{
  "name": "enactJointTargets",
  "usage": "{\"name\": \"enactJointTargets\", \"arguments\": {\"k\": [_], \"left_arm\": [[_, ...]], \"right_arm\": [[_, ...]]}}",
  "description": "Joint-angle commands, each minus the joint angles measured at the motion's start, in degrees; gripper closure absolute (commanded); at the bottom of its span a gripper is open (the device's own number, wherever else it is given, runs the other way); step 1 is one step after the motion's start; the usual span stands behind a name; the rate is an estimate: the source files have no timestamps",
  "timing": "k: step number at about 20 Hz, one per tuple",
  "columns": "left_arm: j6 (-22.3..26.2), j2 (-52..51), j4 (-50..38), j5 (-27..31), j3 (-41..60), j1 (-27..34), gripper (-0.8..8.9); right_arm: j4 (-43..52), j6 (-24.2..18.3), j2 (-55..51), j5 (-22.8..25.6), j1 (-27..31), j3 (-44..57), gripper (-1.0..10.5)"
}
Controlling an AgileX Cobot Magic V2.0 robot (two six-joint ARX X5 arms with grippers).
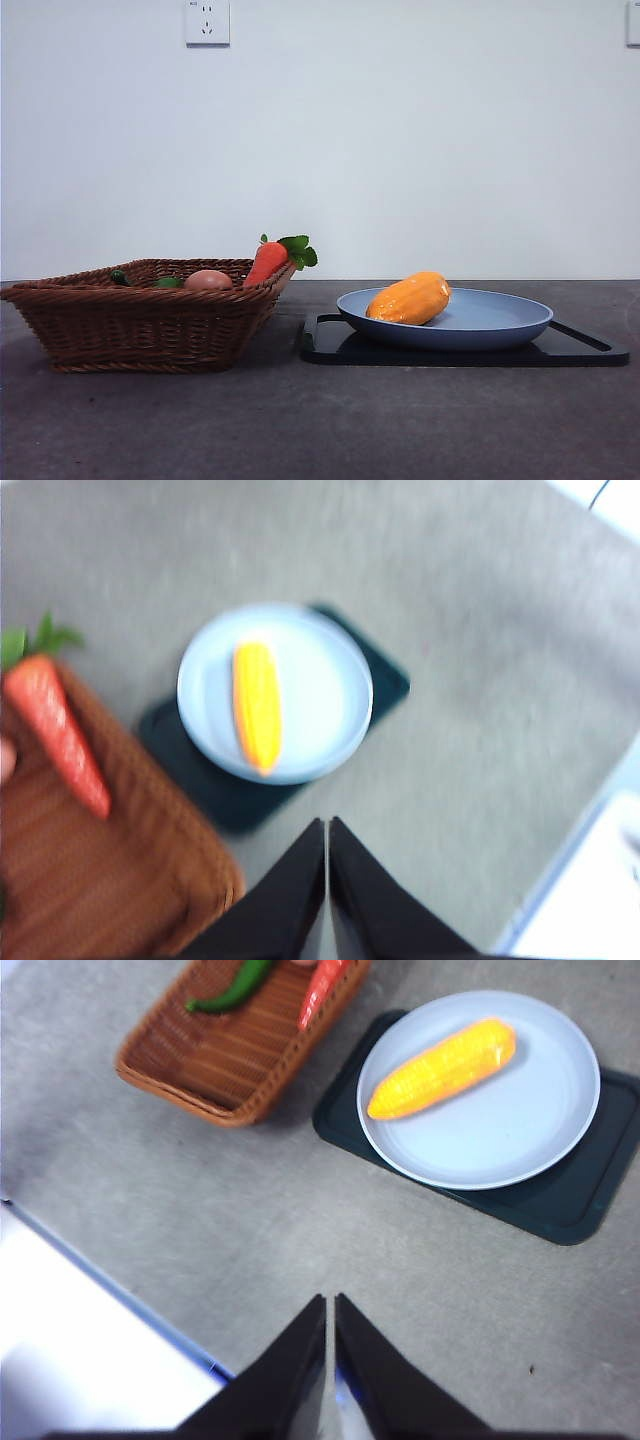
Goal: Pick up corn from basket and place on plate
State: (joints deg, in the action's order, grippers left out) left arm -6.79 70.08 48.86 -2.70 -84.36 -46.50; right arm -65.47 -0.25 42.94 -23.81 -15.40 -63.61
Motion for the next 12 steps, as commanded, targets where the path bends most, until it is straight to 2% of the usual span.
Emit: {"name": "enactJointTargets", "arguments": {"k": [1,5,8,12], "left_arm": [[-0.3,-1.2,-7.0,0.2,5.5,-0.3,8.06],[-3.3,-7.1,-26.3,0.3,22.4,-0.3,8.06],[-5.3,-11.3,-39.9,0.6,35.5,-0.3,8.06],[-6.2,-13.7,-47.9,1.6,43.6,-0.3,8.06]], "right_arm": [[6.9,1.3,-3.2,-0.4,-0.3,6.9,9.4],[23.6,4.5,-9.8,-0.8,-0.3,19.4,9.4],[33.1,4.8,-13.2,-0.7,-0.3,27.6,9.4],[39.2,4.8,-15.6,-0.6,-0.3,33.8,9.4]]}}
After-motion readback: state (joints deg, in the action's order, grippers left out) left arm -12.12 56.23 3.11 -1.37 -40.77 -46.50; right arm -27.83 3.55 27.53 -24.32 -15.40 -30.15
